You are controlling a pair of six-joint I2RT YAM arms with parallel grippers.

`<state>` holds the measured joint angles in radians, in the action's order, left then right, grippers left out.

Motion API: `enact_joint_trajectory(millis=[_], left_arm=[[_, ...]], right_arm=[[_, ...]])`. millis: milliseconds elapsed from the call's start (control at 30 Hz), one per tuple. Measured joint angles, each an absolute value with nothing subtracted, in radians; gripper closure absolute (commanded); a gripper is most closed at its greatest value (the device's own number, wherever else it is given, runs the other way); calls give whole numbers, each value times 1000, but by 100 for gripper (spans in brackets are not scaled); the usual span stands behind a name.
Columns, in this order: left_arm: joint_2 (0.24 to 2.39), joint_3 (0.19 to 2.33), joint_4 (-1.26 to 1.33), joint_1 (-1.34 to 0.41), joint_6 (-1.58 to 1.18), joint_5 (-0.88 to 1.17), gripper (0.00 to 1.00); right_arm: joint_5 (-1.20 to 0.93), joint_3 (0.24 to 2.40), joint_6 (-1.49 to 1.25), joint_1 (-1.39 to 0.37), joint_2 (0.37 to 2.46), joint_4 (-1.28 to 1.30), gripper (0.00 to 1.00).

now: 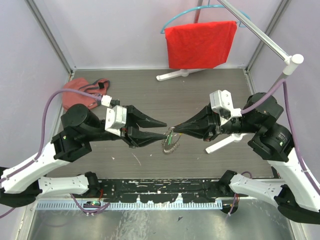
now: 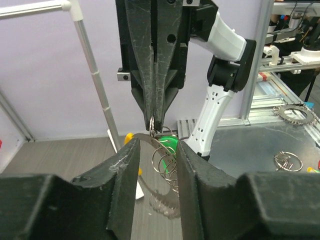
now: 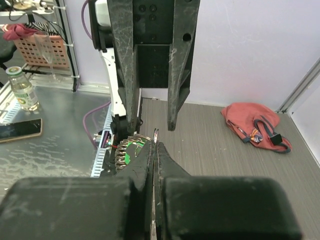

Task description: Put the keys on the keyring

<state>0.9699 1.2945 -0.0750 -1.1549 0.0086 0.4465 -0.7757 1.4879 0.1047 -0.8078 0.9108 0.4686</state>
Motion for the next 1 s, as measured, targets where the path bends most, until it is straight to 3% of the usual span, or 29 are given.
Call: enact_joint_trajectory(millis=[400,1000], left_arm=[[1026,1455,-398,-1155,83,334,40],[1181,1586,-650,-1155,185,324,55]], right_arm=[[-691,1653,228,-808,1024,820,99],[-647,1739,345,-808,1126,1138,99]])
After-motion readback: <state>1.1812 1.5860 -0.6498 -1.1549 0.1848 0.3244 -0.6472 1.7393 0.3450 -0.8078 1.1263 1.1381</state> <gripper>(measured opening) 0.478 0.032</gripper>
